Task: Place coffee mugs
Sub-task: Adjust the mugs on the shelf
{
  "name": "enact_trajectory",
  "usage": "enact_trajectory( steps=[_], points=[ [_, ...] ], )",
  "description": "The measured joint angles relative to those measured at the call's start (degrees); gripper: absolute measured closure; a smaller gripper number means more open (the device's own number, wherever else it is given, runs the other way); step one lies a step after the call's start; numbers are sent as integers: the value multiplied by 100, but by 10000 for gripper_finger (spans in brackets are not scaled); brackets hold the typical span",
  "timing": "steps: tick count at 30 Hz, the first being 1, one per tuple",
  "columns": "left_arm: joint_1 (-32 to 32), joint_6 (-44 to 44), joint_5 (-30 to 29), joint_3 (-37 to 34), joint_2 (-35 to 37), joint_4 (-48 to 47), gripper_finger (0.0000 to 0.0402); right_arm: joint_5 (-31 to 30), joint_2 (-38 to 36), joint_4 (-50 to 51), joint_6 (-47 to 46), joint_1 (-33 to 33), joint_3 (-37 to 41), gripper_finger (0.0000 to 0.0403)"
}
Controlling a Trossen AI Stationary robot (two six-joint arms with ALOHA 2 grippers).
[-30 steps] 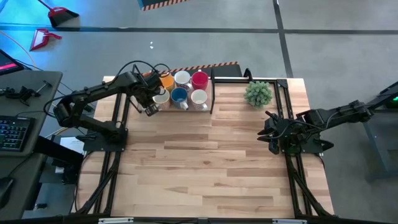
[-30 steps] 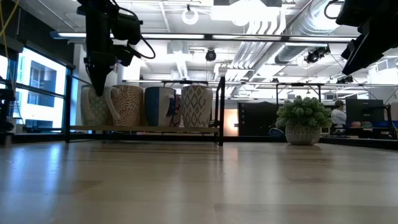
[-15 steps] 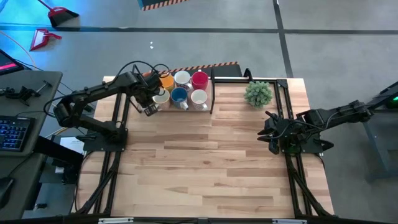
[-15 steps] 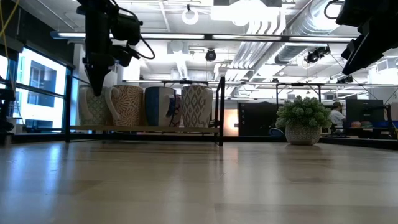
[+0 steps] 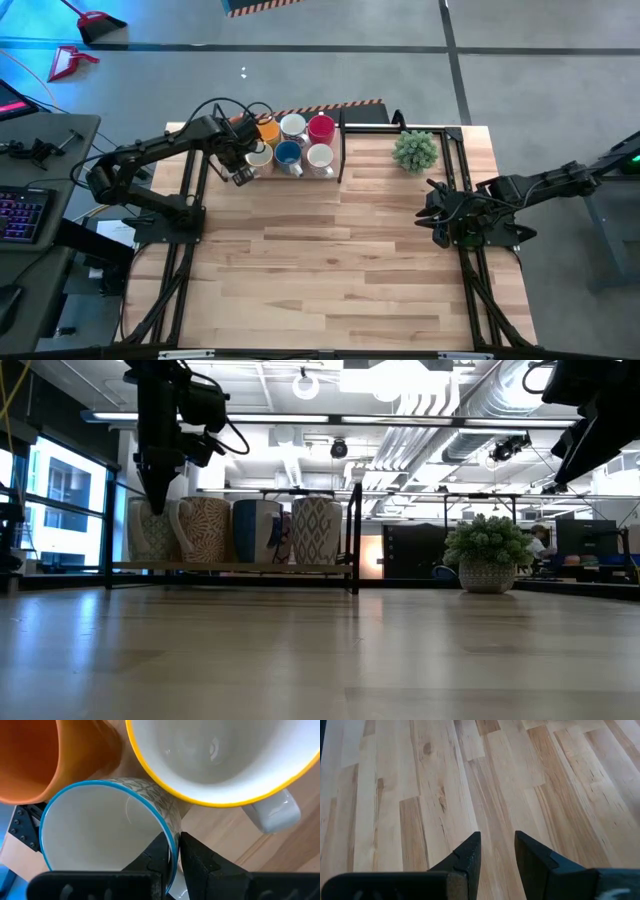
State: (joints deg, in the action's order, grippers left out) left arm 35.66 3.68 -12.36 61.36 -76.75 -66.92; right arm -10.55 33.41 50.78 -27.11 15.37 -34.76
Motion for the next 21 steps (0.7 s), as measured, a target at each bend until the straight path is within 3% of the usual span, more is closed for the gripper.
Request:
enact_trajectory(
  steps=[21],
  points=[
    [0, -61, 17, 0, 0, -31, 366, 0, 0, 7, 9, -1, 0, 304]
  ],
)
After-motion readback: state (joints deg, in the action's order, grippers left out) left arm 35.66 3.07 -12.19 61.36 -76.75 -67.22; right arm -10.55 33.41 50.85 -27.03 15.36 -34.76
